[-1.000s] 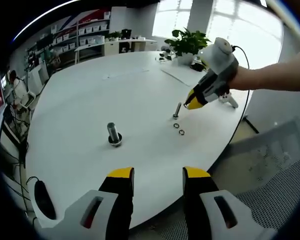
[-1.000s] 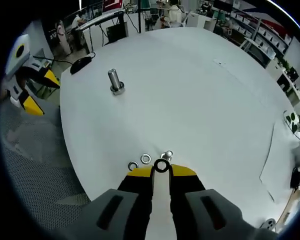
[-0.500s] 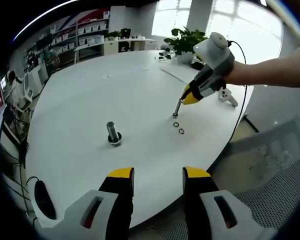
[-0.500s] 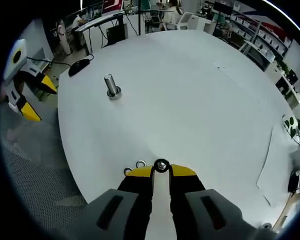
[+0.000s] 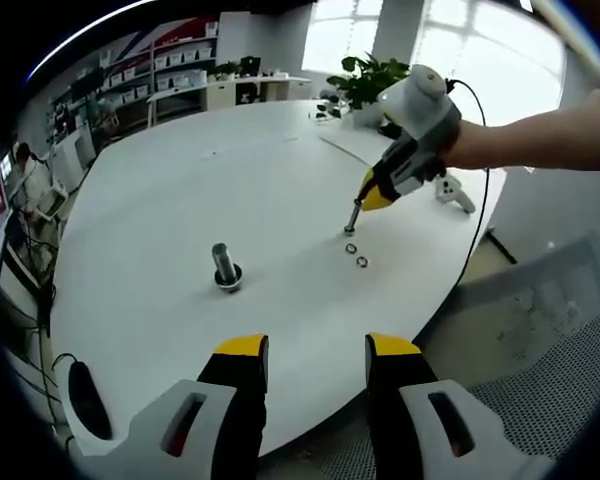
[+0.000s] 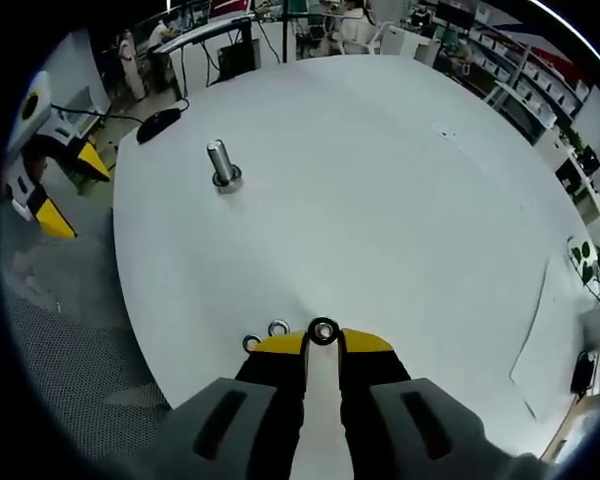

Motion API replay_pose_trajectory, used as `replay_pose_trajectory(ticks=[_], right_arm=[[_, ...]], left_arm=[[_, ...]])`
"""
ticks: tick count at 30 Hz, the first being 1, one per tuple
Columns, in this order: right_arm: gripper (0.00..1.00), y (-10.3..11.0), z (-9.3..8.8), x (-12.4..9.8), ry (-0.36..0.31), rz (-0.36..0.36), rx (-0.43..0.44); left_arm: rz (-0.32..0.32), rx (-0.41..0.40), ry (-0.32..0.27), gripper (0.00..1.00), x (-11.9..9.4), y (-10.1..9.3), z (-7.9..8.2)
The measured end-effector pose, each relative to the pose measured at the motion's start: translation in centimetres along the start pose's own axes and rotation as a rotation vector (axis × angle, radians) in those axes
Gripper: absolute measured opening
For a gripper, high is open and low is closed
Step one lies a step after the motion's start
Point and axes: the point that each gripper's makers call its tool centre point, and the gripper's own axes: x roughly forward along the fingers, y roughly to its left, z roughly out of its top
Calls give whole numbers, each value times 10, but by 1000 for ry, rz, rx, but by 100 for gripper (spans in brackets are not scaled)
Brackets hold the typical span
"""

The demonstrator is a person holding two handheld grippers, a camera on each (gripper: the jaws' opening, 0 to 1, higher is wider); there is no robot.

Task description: Place the washer onto the threaded stud by aligning its center hole with the stud, sliding it down to the base, and recovering from edge contact or off-axis alignment until the washer reaches the visible bottom stop.

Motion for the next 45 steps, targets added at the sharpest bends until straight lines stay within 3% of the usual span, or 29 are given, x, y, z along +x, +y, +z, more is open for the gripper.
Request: replay_pose_trajectory(ticks=[18, 33, 45], right_arm=[[13, -1, -7, 18, 33, 10, -3], [14, -1, -19, 43, 70, 20, 69], [14, -3, -20, 46, 78, 20, 60]], left_arm=[[-13, -6, 12, 37, 2, -2, -3], [-9, -21, 6, 37, 2, 1, -3], [-4, -21, 2, 37, 1, 1, -1]])
